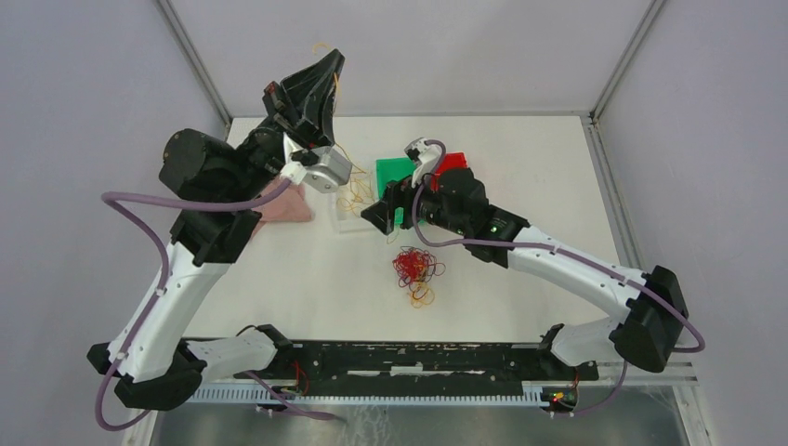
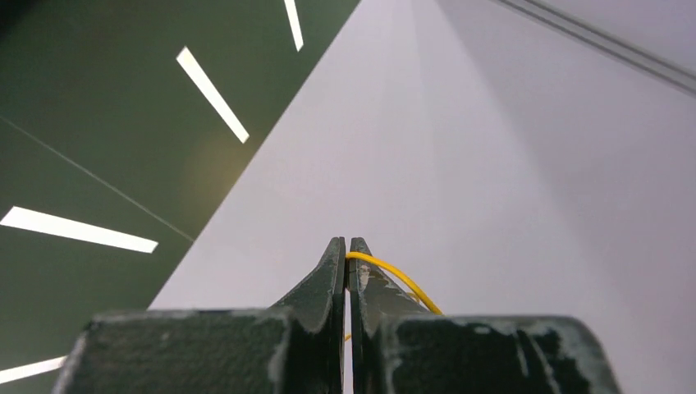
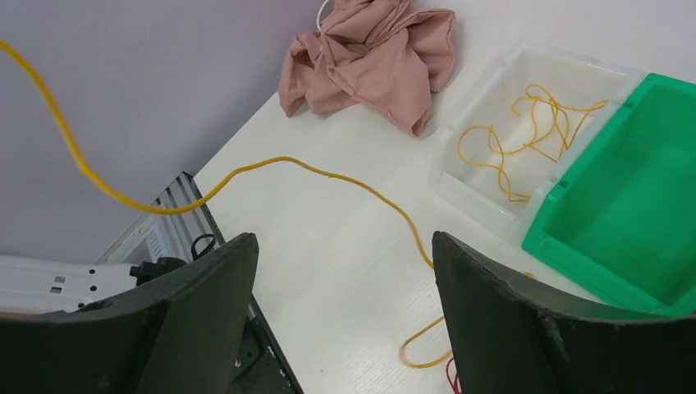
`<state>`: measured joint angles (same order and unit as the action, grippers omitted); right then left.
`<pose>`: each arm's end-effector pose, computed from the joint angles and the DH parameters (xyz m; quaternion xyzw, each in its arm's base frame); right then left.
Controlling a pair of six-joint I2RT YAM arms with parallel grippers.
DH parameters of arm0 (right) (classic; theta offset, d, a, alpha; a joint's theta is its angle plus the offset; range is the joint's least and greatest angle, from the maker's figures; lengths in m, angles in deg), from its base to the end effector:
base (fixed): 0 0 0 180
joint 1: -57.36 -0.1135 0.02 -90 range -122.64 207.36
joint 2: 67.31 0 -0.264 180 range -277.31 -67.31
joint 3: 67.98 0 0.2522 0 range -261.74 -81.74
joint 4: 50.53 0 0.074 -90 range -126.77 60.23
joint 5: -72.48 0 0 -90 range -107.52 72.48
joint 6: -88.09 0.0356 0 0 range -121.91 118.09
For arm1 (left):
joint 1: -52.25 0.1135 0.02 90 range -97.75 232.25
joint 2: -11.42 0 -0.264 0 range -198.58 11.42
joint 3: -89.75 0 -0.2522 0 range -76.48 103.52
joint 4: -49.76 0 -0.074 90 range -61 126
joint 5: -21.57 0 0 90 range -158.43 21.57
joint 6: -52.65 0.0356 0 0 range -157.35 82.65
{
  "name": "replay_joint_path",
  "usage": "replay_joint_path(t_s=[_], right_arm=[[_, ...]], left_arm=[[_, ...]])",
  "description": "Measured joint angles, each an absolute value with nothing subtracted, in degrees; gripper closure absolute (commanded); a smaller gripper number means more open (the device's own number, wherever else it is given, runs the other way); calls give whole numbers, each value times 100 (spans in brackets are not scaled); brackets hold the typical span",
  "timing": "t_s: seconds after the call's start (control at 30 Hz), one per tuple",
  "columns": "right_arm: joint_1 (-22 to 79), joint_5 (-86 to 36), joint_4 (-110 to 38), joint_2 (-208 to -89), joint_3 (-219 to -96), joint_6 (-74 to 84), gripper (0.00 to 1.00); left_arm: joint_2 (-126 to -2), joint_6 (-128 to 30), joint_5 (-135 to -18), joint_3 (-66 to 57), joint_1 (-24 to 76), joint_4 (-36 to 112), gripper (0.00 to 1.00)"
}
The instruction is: Untangle the cables
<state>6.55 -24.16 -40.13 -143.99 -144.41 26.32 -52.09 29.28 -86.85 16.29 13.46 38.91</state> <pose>0.1983 0.2497 0.3491 -0.1867 0.7463 0.4400 0.4633 0.1316 -0.1202 0.5793 0.4645 0.1776 0.1328 0.8573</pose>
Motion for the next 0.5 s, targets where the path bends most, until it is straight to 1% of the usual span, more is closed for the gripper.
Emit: replay_joint_path(t_s=[0.17,0.3,0.5], right_arm=[[648,-2245,-4013,-14793,-14832,2697,19],[651,-2095,-4013,-15024,-15088,2647,17],[701,-1928,-3941,-15252,-15263,2608,16]], left_arm=[[-5443,2484,-8064,1648,1346,3513,97],[-5661,2255,-7640,1651,1346,3277,97],[-5841,2049,-7106,1651,1353,3161,97]])
